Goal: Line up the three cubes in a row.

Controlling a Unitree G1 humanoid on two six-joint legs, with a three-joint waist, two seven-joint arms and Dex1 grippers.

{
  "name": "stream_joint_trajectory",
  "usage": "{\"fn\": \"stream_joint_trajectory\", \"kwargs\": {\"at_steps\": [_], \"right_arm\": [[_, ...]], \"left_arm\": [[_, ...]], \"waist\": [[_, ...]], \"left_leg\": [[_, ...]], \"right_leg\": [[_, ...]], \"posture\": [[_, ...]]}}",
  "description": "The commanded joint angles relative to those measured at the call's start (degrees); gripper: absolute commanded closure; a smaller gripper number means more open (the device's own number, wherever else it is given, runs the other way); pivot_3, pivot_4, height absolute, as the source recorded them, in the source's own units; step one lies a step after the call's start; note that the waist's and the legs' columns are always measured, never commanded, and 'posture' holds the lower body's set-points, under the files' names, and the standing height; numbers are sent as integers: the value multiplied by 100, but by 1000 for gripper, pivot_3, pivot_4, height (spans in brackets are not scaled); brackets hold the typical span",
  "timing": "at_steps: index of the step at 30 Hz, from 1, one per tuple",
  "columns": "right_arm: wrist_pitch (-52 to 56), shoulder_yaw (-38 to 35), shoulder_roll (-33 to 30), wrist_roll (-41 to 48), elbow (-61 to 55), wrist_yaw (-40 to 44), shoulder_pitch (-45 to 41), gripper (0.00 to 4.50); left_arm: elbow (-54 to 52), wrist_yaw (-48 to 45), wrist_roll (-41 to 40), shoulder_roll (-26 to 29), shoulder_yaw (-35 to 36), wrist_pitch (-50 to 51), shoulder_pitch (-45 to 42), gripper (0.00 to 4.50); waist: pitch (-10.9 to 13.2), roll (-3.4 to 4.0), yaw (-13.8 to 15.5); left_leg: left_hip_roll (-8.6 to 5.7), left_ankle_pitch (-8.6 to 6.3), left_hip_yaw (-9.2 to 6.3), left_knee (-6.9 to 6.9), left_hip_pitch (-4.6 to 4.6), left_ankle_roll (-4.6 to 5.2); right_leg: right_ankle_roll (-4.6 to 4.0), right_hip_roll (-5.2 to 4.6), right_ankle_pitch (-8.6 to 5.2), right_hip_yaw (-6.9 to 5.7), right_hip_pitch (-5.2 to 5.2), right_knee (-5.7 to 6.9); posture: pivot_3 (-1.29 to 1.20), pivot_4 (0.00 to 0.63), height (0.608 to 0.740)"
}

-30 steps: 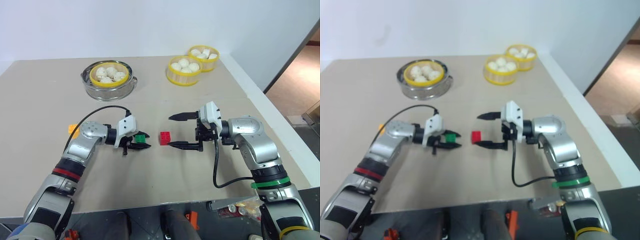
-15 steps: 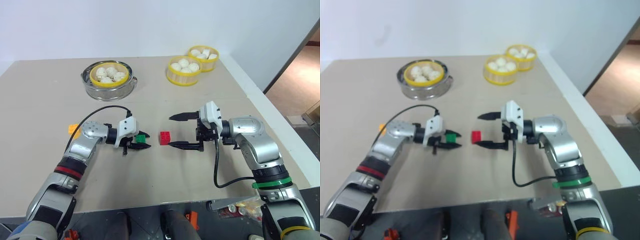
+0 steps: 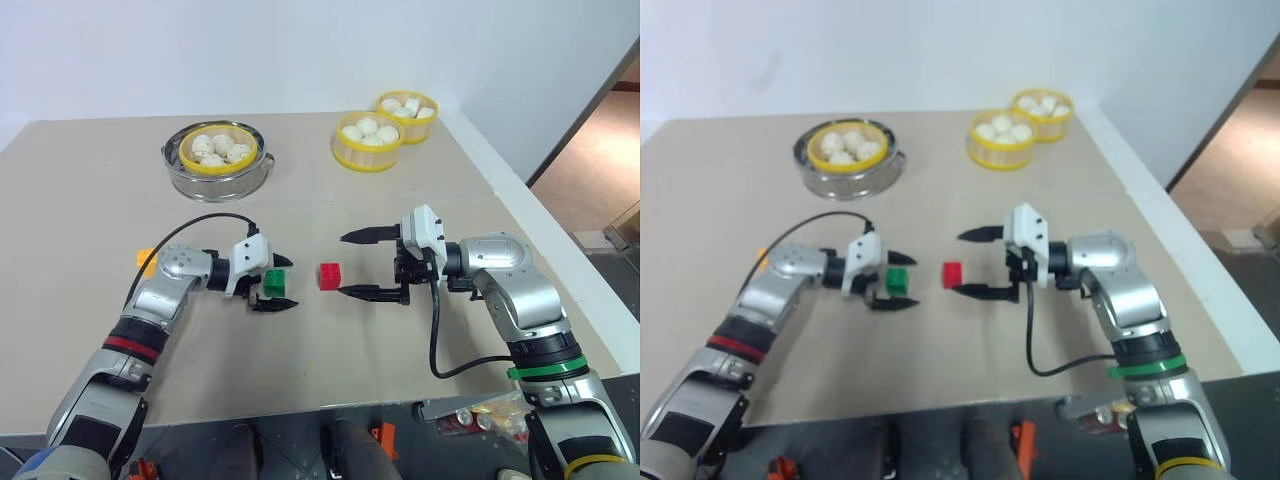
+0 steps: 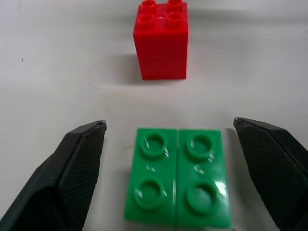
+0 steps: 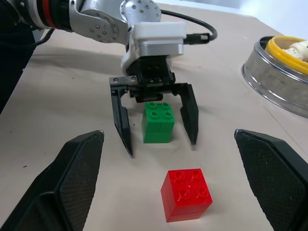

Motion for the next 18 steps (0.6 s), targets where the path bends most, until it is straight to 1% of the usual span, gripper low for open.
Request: {"fn": "stream_joint_trajectory", "kwargs": {"at_steps": [1, 7, 10, 13, 16, 18], "right_arm": [[-58, -34, -51, 17, -216, -7, -21, 0], [69, -72, -70, 79, -245, -10, -40, 0], [389, -116, -71, 271, -320, 9, -70, 0], [641, -162, -48, 427, -391, -31, -90, 0], [1068, -316, 102, 798, -470, -220, -123, 0], [1398, -386, 160, 1055, -559, -306, -140, 0]], "left_arm": [[-570, 32, -251, 164, 301, 267, 42, 15], [-1678, 50, -840, 609, 839, 1187, 245, 15], [-2091, 237, -1238, 774, 1230, 1771, 255, 15], [-2323, 730, -1532, 792, 1700, 2210, 272, 15], [-2330, 1866, -1251, 702, 2417, 1958, 578, 15], [-2389, 2436, -1051, 689, 2741, 1775, 918, 15]], "waist": [[0, 0, 0], [0, 0, -7], [0, 0, -4], [0, 0, -4], [0, 0, -21], [0, 0, -45]], "left_leg": [[0, 0, 0, 0, 0, 0], [1, 0, -1, -1, 0, 0], [2, 0, -2, -1, 1, 0], [1, 0, 0, 0, 2, 0], [2, 0, 0, 1, 3, 0], [5, 0, 5, -3, 10, 0]], "right_leg": [[0, -1, 0, 0, 0, 0], [-1, 0, -1, 0, -1, 0], [-1, 0, -1, -2, 0, 1], [1, -3, 0, -1, 1, 0], [1, -3, 0, -1, 1, 1], [0, -2, 1, 6, 1, 1]], "posture": [[0, 150, 740], [0, 150, 740], [0, 150, 740], [0, 150, 740], [0, 150, 740], [0, 150, 740]]}}
